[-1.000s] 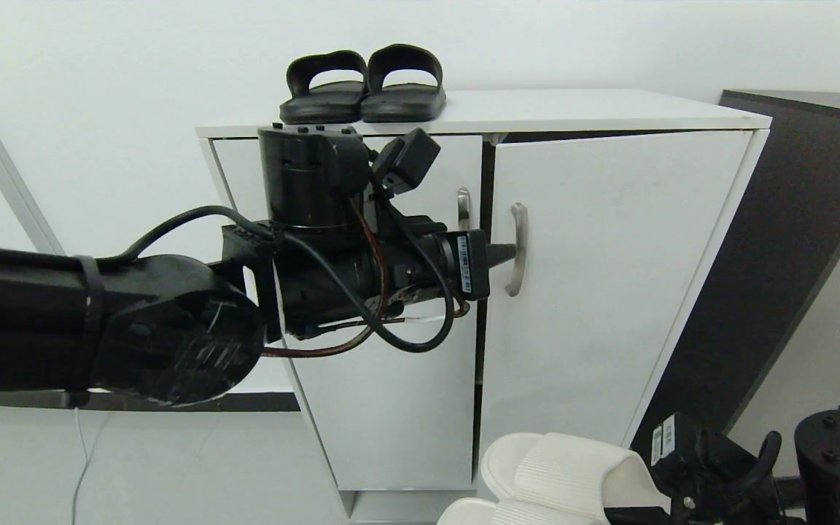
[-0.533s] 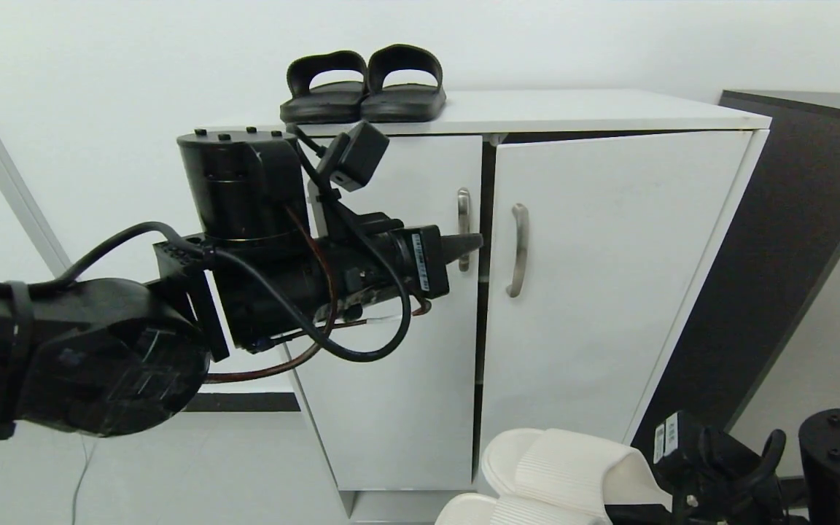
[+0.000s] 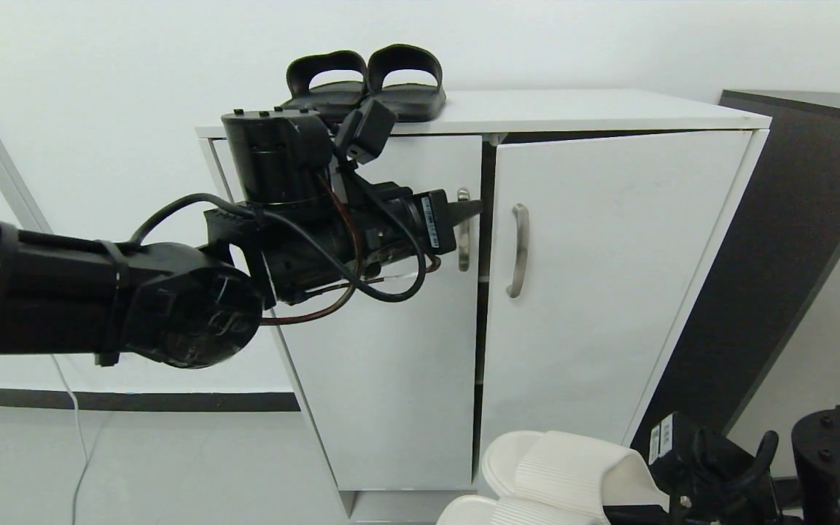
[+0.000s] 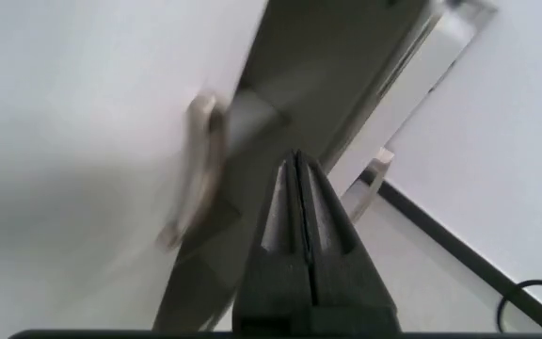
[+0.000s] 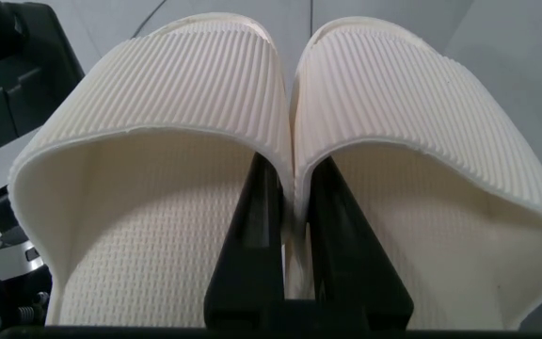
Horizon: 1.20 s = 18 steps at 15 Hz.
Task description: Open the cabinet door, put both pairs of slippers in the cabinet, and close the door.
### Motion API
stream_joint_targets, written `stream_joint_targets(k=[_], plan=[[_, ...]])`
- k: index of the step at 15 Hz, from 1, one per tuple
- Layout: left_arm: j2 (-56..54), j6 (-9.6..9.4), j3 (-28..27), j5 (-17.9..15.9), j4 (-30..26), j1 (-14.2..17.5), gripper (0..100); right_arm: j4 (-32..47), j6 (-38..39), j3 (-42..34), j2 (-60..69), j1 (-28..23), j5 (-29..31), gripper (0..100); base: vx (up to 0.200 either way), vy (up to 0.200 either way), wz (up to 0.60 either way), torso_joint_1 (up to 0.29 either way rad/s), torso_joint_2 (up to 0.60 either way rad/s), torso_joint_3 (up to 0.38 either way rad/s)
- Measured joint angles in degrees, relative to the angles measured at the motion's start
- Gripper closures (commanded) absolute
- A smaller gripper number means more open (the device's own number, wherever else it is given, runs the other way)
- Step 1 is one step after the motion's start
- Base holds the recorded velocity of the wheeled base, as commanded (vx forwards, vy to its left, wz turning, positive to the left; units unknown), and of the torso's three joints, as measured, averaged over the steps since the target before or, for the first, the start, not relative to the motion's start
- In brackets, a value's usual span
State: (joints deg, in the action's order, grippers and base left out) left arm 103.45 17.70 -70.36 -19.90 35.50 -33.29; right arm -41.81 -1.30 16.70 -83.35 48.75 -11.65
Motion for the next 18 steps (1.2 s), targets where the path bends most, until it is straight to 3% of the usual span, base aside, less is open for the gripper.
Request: stream_joint_targets(k=[6, 9, 12, 14, 18], plan=[[6.06, 0.02, -8.13, -1.01, -0.52, -1.05, 100, 0.0, 0.0, 0.0, -0.11, 0.0, -0.02, 100, 0.0, 0.0, 0.0, 0.0, 0.0, 0.0], [7.74, 0.04, -9.05, -1.01, -0.5, -1.07, 100, 0.16, 0.0, 0.0, -0.11, 0.04, -0.06, 100, 0.0, 0.0, 0.0, 0.0, 0.0, 0.0], [8.31, 0.04, -9.01, -0.88, -0.3, -1.65, 100, 0.21, 0.0, -0.63, -0.04, 0.63, -0.17, 100, -0.2, 0.0, 0.0, 0.01, 0.0, 0.002], [8.24, -0.05, -7.67, -0.79, -0.02, -3.28, 100, 0.18, -0.06, -1.41, 0.11, 1.63, -0.3, 100, -0.2, 0.0, 0.0, -0.007, 0.0, 0.005], [6.34, -0.13, -1.71, 0.27, 4.77, -10.01, 100, 0.13, -0.15, -3.04, 0.96, 3.56, -0.49, 100, -0.2, 0.0, 0.0, 0.0, 0.0, 0.001]])
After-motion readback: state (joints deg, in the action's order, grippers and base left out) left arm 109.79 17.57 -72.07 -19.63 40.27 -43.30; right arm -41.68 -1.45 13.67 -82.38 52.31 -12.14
